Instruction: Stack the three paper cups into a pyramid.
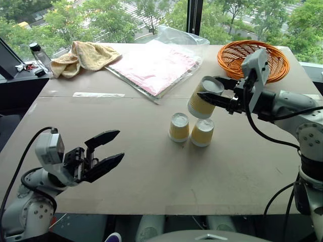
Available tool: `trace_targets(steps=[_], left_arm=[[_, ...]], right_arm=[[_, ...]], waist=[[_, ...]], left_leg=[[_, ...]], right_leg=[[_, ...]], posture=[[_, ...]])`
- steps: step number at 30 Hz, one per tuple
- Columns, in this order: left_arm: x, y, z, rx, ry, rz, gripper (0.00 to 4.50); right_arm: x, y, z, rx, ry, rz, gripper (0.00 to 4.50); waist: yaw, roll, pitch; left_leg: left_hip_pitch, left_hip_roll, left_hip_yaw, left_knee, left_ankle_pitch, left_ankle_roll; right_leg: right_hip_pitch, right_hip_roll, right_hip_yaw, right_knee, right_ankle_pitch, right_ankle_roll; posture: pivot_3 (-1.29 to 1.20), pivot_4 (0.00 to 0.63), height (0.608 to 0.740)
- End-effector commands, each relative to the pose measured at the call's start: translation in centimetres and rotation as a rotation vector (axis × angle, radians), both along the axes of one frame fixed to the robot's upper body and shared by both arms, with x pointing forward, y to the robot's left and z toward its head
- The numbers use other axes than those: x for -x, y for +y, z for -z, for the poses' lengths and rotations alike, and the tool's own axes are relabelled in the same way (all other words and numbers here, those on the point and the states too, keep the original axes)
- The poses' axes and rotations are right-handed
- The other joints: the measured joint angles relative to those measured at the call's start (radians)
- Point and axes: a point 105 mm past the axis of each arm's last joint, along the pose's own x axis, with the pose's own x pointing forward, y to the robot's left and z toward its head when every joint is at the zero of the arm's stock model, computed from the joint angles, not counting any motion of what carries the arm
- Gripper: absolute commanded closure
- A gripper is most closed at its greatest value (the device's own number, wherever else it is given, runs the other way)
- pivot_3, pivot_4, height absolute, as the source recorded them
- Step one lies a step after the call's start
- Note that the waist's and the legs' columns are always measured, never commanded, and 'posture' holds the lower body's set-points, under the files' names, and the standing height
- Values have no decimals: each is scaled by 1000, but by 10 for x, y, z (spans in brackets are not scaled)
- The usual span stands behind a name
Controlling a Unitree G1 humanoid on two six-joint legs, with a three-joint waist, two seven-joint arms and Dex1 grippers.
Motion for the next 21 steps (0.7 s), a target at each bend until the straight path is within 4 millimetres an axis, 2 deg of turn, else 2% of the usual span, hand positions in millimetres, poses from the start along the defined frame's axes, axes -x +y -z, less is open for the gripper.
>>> trace_targets(steps=[1, 12, 16, 18, 21], left_arm=[[5, 9, -4, -5, -36, -28, 0], [12, 12, 0, 0, -26, -65, 0], [11, 12, 0, 3, -31, -68, 0], [11, 11, 0, 5, -31, -68, 0], [11, 10, 0, 6, -32, -65, 0]], right_arm=[[3, 6, -1, 41, -30, -30, 2311], [-4, 13, 21, 113, -20, -35, 2311], [-1, 14, 37, 155, 14, -66, 2311], [-3, 14, 37, 155, 3, -63, 1280], [-2, 13, 34, 137, -14, -69, 75]], waist=[[1, 0, 0], [-2, 0, 0], [-3, -1, 0], [-4, -1, 0], [-4, -1, 0]], left_leg=[[0, 0, 0, 0, 0, 0], [0, 0, 0, 0, 0, 0], [0, 0, 0, 0, 0, 0], [0, 0, 0, 0, 0, 0], [0, 0, 0, 0, 0, 0]], right_leg=[[0, 0, 0, 0, 0, 0], [-1, 0, 0, 0, 0, 0], [-1, 0, 0, 0, 0, 0], [-1, 0, 0, 0, 0, 0], [-1, 0, 0, 0, 0, 0]], posture=[[0, 150, 740], [0, 150, 740], [0, 150, 740], [0, 150, 740], [0, 150, 740]])
